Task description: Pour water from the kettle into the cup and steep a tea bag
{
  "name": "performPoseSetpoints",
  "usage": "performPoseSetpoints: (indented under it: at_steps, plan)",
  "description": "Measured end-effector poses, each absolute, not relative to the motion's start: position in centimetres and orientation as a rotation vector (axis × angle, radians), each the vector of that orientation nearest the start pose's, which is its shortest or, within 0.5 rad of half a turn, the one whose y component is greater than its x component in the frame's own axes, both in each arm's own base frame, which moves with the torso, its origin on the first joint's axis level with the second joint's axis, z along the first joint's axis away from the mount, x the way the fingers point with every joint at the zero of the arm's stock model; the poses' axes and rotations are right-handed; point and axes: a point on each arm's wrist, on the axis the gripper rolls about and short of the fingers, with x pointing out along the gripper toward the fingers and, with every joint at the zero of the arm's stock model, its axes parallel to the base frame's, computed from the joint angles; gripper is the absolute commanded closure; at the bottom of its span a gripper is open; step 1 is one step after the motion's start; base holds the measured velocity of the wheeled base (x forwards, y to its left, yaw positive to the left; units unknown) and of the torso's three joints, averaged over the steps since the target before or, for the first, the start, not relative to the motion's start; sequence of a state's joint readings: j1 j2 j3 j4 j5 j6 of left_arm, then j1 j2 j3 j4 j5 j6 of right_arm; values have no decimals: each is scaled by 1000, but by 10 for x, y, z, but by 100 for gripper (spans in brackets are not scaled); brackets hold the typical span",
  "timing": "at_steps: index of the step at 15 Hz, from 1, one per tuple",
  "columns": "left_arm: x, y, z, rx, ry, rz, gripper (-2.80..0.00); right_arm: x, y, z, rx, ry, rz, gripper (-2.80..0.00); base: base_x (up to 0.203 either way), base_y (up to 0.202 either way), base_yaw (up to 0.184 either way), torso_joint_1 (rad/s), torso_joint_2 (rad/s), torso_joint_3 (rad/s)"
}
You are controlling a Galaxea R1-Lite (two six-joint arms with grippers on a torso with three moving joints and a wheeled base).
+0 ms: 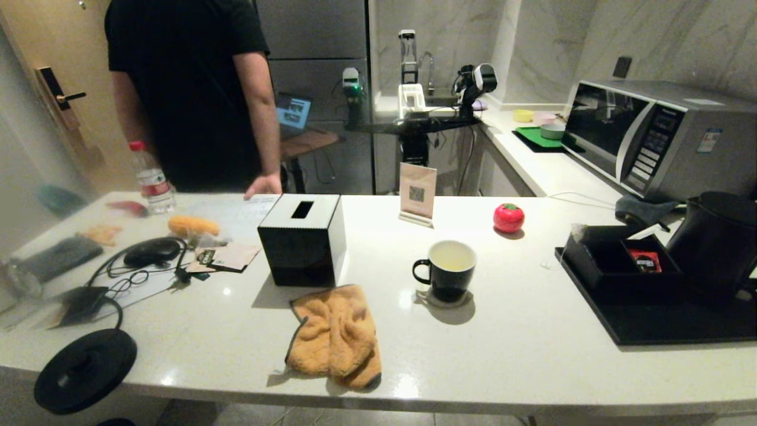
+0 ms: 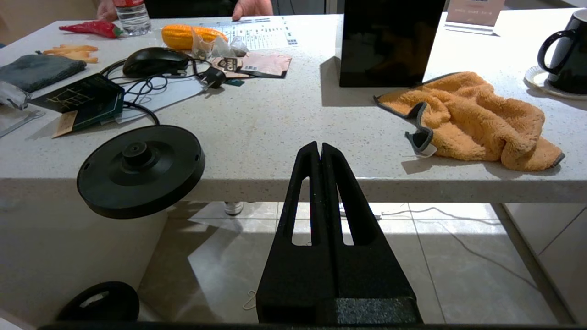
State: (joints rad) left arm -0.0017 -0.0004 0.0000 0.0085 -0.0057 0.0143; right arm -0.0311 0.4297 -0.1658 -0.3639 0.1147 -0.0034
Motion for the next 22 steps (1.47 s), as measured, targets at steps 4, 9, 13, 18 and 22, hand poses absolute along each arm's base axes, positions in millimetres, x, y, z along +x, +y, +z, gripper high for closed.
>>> performPoseSetpoints:
  at_steps: [4,9,13,18,22]
  plan:
    - [-23,0,75,15,8,-7,0,49,1,203,-69,-70,96,0,0,0,0,0,0,0]
    - [-23,0,75,14,9,-7,0,122,-1,250,-99,5,101,0,0,0,0,0,0,0]
    - [-23,0,75,14,8,-8,0,205,-4,281,-96,50,112,0,0,0,0,0,0,0]
    - [-23,0,75,14,8,-7,0,288,-6,275,-58,259,120,0,0,0,0,0,0,0]
    - [-23,0,75,14,8,-8,0,323,-8,265,-44,455,94,0,0,0,0,0,0,0]
